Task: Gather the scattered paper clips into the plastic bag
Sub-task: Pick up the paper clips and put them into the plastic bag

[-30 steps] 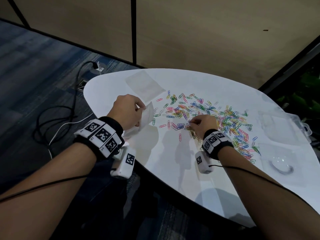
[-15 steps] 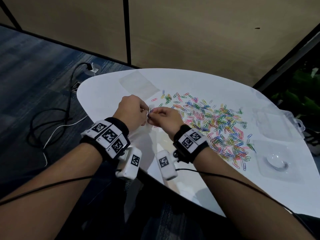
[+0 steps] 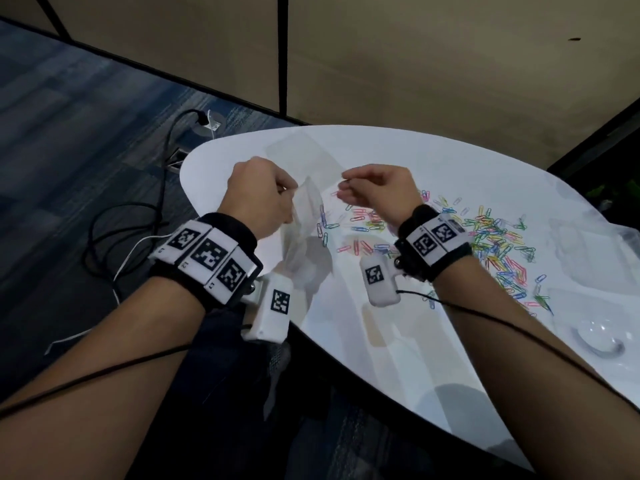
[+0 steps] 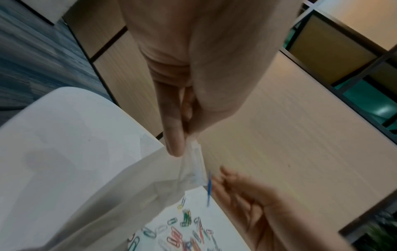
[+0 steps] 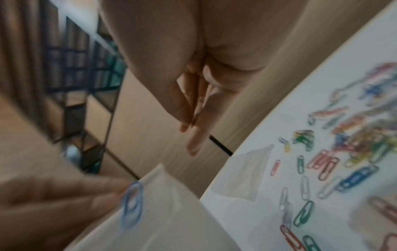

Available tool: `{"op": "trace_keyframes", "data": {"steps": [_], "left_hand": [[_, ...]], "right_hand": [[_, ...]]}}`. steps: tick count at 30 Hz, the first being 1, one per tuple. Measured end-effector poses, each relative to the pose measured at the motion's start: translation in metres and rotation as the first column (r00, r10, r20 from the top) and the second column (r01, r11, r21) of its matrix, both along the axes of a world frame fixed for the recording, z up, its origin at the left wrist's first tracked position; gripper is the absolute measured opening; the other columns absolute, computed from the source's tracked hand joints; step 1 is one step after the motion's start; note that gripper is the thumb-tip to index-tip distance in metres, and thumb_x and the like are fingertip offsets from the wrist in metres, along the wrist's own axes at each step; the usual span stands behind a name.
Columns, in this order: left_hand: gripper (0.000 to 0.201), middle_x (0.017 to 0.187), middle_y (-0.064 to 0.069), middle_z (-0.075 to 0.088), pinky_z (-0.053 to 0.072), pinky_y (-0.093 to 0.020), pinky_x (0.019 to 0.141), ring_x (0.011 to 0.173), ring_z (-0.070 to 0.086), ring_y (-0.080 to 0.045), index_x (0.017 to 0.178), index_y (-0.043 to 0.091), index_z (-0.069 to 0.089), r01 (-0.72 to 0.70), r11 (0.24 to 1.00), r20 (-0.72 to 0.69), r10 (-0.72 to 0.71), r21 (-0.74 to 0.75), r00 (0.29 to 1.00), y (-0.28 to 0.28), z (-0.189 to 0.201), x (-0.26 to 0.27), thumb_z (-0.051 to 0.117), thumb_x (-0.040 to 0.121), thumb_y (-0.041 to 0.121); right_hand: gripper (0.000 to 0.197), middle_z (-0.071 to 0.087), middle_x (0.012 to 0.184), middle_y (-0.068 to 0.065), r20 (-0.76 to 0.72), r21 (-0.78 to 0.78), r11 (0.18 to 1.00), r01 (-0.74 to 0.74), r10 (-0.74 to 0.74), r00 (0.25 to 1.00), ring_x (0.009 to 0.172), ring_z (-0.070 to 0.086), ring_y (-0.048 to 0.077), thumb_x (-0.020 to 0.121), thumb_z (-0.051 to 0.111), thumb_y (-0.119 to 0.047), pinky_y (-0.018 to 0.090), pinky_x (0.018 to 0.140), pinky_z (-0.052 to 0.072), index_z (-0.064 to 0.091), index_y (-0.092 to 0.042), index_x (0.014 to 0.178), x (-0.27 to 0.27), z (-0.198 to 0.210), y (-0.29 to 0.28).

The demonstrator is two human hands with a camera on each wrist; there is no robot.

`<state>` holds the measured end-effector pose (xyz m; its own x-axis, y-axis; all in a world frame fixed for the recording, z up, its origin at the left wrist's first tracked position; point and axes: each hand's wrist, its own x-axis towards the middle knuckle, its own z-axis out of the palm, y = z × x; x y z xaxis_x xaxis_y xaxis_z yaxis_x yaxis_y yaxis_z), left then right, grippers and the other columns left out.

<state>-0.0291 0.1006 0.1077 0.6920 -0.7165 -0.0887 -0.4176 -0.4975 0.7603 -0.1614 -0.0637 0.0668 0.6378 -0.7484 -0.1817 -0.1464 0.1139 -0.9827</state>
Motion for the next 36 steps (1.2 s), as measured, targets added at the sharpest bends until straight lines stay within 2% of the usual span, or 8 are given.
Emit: {"op": "trace_keyframes", "data": {"steps": [3,6,12,18,23,30,33,36], "left_hand": [[0.01,0.075,-0.011,0.074,0.063,-0.034,0.074,0.06,0.074,-0.02,0.093,0.007,0.075,-0.033,0.999,-0.003,0.033,-0.005,0.999,0.002,0.003,0.008,0.065,0.09,0.007],[0.012,0.077,-0.01,0.075,0.063,-0.034,0.074,0.06,0.074,-0.02,0.096,0.008,0.074,-0.033,0.999,0.014,0.033,0.01,0.999,0.004,0.002,0.009,0.063,0.091,0.007],[0.014,0.079,-0.009,0.075,0.061,-0.029,0.076,0.06,0.074,-0.018,0.101,0.008,0.073,-0.039,0.999,0.031,0.038,0.025,0.999,0.006,0.002,0.011,0.062,0.092,0.008],[0.016,0.074,-0.01,0.075,0.061,-0.034,0.08,0.06,0.074,-0.016,0.101,0.008,0.074,-0.025,0.999,0.023,0.024,0.045,0.999,0.005,0.0,0.011,0.061,0.091,0.006],[0.016,0.074,-0.01,0.074,0.062,-0.034,0.079,0.059,0.074,-0.019,0.101,0.007,0.073,-0.017,0.998,0.011,0.016,0.058,1.0,0.008,0.0,0.011,0.061,0.091,0.006],[0.016,0.071,-0.01,0.074,0.06,-0.034,0.085,0.06,0.074,-0.018,0.1,0.009,0.074,0.009,0.997,0.014,-0.01,0.077,1.0,0.006,-0.002,0.005,0.061,0.091,0.007],[0.016,0.073,-0.011,0.075,0.06,-0.034,0.084,0.061,0.074,-0.019,0.1,0.009,0.074,0.031,0.996,0.013,-0.032,0.085,0.999,0.004,-0.003,0.001,0.06,0.092,0.007],[0.017,0.075,-0.011,0.075,0.06,-0.034,0.084,0.062,0.073,-0.016,0.1,0.01,0.075,0.065,0.993,0.025,-0.068,0.095,0.997,0.003,-0.004,-0.003,0.06,0.092,0.007]], "right_hand": [[0.02,0.075,0.093,0.012,-0.267,-0.134,0.99,0.047,-0.082,0.96,0.089,0.073,0.027,0.088,0.06,-0.002,0.037,0.088,0.057,0.076,-0.012,0.093,0.006,-0.03,-0.024],[0.034,0.063,0.13,0.003,-0.635,-0.411,0.866,-0.283,-0.05,0.771,0.118,0.06,0.02,0.095,0.055,-0.02,0.029,0.102,0.043,0.062,-0.018,0.128,0.016,-0.048,-0.029],[0.052,0.019,0.16,0.012,-0.886,-0.3,0.576,-0.761,0.127,0.445,0.147,0.021,0.028,0.104,0.034,-0.024,0.039,0.118,0.022,0.022,-0.005,0.151,0.051,-0.068,-0.018],[0.062,0.01,0.159,0.018,-0.909,-0.264,0.415,-0.871,0.195,0.369,0.147,0.015,0.037,0.099,0.039,-0.042,0.05,0.117,0.023,0.021,-0.016,0.152,0.033,-0.1,0.017],[0.061,0.003,0.163,0.009,-0.922,-0.388,0.049,-0.92,-0.014,0.388,0.15,0.008,0.03,0.102,0.027,-0.041,0.058,0.117,0.013,0.008,-0.017,0.155,-0.016,-0.107,0.041],[0.06,0.01,0.161,0.015,-0.944,-0.328,0.181,-0.927,-0.084,0.318,0.143,0.022,0.042,0.097,0.036,-0.003,0.048,0.109,0.035,0.012,-0.002,0.152,-0.05,-0.106,0.022],[0.034,0.054,0.126,0.019,-0.906,-0.422,0.225,-0.878,-0.083,0.415,0.114,0.054,0.037,0.091,0.044,0.0,0.038,0.081,0.047,0.055,0.003,0.122,-0.052,-0.11,0.016],[0.018,0.064,0.096,0.012,-0.89,-0.451,0.341,-0.825,-0.106,0.443,0.086,0.063,0.03,0.086,0.053,-0.001,0.031,0.067,0.05,0.069,-0.001,0.094,-0.054,-0.105,0.005]]}}
